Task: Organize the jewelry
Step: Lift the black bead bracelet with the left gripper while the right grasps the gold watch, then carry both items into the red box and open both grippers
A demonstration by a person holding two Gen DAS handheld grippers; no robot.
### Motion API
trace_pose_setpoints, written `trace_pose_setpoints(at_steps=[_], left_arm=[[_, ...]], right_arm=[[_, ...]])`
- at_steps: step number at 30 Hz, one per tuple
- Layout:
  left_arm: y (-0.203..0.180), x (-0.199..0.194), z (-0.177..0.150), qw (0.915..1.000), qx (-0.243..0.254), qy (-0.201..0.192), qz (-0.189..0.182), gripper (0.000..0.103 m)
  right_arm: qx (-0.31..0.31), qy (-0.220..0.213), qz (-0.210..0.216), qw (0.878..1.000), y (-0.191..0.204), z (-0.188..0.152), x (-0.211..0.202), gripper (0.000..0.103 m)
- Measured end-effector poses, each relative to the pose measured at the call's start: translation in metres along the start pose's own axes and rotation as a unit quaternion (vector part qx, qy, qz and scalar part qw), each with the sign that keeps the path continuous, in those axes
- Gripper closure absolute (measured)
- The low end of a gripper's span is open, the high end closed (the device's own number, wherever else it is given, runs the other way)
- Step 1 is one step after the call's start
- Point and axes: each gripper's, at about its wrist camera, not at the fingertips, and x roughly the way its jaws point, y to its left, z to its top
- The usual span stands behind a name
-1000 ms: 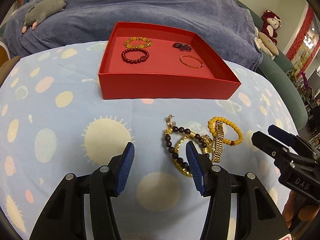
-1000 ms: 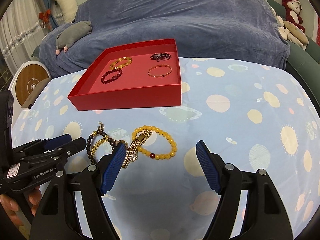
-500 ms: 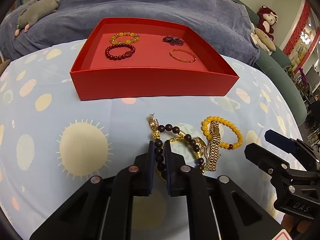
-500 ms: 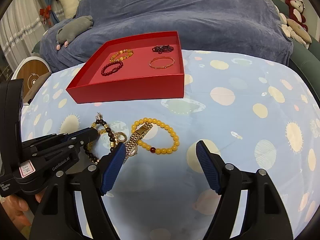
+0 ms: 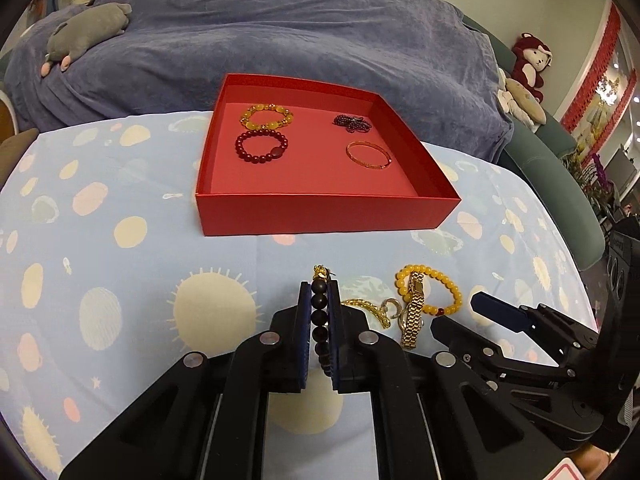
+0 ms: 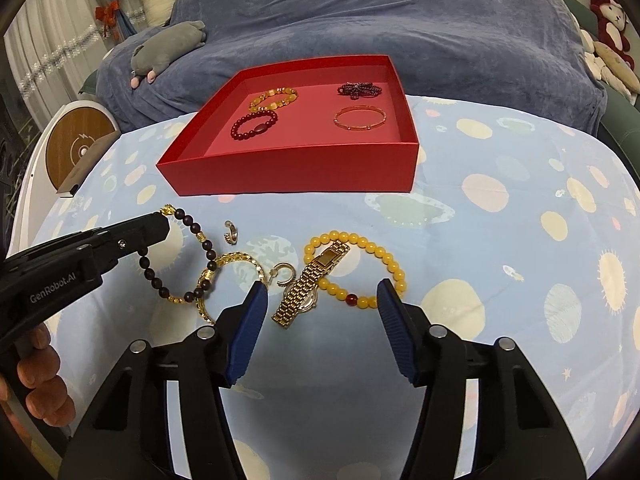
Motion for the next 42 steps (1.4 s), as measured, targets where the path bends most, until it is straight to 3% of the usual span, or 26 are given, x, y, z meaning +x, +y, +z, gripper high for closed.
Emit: trace_pose_setpoints(at_steps=[7, 15, 22, 26, 42], left_arm=[[0.021, -0.002, -0.007, 0.9997, -0.016, 0.009, 0.014, 0.097], [0.03, -0.003, -0.015, 0.9995, -0.016, 0.014, 0.022, 0.097], [0.034, -0.001, -0.023, 0.9994, -0.014, 0.024, 0.021, 0.097], [0.037, -0.001, -0.025, 0.9993, -0.016, 0.028, 0.021, 0.097], [0.027, -0.021, -0.005, 0.9999, -0.014, -0.001, 0.007, 0.097]], right_arm=[[0.005, 0.018, 0.008, 1.0, 0.006, 0.001, 0.018, 0.066], [0.011, 0.016, -0.004, 1.0, 0.007, 0.008, 0.031, 0.068], [0.003, 0.015, -0.017, 1.0, 0.01, 0.01, 0.038, 0.086], [0.004, 0.009, -0.014, 1.0, 0.01, 0.01, 0.033, 0.091], [0.016, -0.058, 0.027, 0.998, -0.001, 0.034, -0.032, 0.091]])
